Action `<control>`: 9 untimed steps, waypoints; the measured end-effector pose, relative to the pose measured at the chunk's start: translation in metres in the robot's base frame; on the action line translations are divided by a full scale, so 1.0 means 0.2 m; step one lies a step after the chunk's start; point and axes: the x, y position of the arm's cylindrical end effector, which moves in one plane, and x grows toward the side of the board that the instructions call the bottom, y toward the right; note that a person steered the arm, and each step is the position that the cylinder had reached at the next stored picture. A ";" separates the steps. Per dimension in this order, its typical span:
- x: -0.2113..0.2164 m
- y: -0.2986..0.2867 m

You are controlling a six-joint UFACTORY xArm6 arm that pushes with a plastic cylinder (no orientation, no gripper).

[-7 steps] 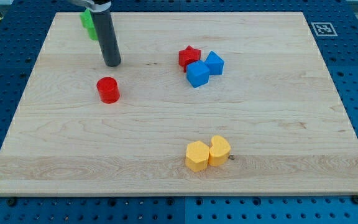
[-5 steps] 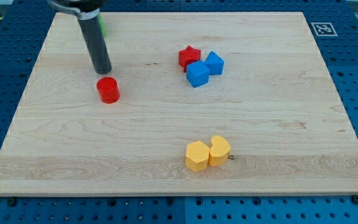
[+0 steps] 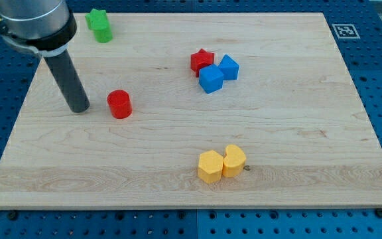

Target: Push the red circle bottom and right a bit

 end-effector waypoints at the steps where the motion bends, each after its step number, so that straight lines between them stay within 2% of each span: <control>1: 0.09 0.06; 2: 0.10 0.06; 5: -0.04 0.26; 6: -0.02 0.26; 9: -0.01 0.60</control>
